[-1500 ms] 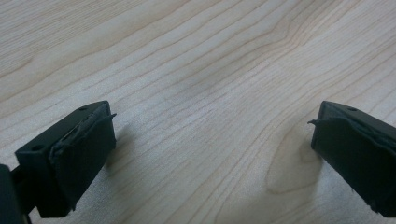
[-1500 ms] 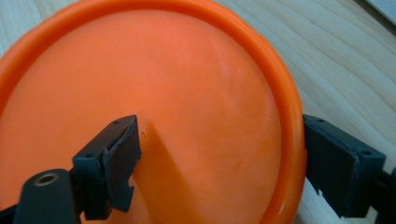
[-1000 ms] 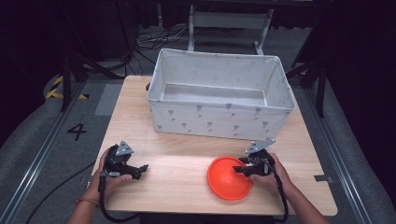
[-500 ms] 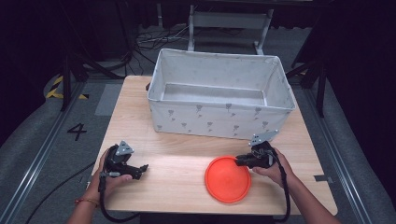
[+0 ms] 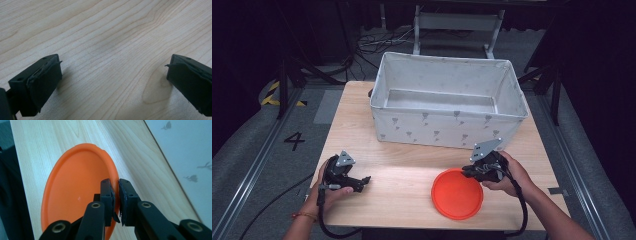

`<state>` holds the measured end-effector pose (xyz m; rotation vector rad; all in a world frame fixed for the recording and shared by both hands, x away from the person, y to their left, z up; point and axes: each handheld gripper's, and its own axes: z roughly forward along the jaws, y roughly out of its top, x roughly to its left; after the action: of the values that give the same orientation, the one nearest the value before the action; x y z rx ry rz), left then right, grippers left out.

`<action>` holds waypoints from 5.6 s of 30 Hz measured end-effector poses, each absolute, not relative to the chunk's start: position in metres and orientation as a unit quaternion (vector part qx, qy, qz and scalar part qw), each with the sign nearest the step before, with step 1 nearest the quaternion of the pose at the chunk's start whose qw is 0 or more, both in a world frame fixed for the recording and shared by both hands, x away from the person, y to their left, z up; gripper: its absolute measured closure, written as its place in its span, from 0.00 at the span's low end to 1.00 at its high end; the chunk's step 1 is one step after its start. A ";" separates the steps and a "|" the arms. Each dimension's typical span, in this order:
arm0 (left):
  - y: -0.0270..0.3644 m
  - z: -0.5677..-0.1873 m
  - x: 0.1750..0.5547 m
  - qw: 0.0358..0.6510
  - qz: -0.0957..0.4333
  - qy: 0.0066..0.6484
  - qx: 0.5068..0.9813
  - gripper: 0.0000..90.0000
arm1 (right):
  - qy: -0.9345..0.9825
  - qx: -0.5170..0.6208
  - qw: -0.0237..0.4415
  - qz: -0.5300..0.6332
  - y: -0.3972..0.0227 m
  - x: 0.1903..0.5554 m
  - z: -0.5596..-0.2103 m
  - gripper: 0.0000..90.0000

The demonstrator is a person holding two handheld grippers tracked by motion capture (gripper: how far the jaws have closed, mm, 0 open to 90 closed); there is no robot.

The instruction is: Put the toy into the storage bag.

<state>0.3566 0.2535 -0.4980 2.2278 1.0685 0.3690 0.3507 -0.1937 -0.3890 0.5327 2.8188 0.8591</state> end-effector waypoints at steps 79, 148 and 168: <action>0.254 -0.498 0.357 0.316 0.140 0.405 0.846 0.00 | 0.877 0.222 0.279 0.324 -0.283 0.419 -0.159 0.92; 0.254 -0.498 0.357 0.316 0.138 0.404 0.847 0.00 | 0.958 0.141 0.144 0.205 -0.249 0.518 -0.285 0.92; 0.254 -0.498 0.357 0.317 0.137 0.403 0.848 0.00 | 0.984 0.123 0.075 0.108 -0.231 0.533 -0.312 0.92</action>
<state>0.3572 0.2537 -0.4979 2.2316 1.0620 0.3595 0.5330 -0.2308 -0.3117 0.3695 2.9501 0.3228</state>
